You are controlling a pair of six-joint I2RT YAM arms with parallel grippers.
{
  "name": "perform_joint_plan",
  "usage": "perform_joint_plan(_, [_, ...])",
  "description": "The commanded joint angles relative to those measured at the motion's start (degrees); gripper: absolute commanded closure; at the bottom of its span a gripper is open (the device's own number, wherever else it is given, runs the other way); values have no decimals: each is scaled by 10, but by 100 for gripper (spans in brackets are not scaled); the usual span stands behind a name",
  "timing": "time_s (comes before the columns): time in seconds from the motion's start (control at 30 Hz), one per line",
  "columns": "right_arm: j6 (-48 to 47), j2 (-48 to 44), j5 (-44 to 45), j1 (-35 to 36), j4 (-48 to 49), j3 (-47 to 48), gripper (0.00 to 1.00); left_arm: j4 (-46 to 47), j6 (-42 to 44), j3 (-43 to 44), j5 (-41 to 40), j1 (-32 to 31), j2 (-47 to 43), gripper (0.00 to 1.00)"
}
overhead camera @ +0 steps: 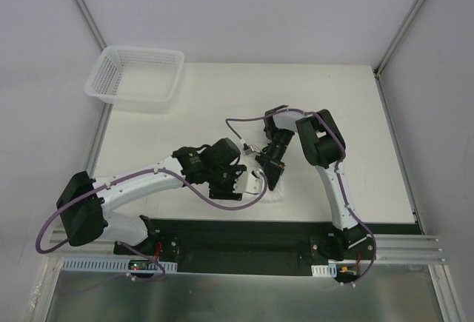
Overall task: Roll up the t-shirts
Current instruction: Roll the T-shirt to the center of the board.
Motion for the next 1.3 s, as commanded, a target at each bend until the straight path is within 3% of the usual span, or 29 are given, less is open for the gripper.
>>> perform_joint_plan(0.0, [-26,29,80,-4,-89,11,94,85,33,-22,-53,-39,35,47])
perform_joint_plan(0.5, [-19,34,79,-5,-89,15,93,125,16,-80,-41,-44,117,47])
perform_joint_plan(0.77, [-17,34,80,-5,-88,17,91,181,44,-131,-105,-62,159,45])
perform_joint_plan(0.83, [-15,34,81,-5,-89,17,86,185,46,-139,-110,-67,166,51])
perform_joint_plan(0.87, [-12,35,81,-5,-89,18,82,186,48,-146,-112,-74,174,58])
perform_joint_plan(0.9, [-12,33,80,-5,-89,18,76,185,48,-148,-112,-75,178,72])
perform_joint_plan(1.03, [-30,-3,55,-33,-85,12,64,180,46,-150,-103,-75,181,94])
perform_joint_plan(1.1, [-31,-40,18,-60,-86,25,51,173,45,-145,-94,-73,177,97])
perform_joint_plan(1.27, [-61,-218,-28,-161,-86,40,41,118,18,-101,5,-41,163,100])
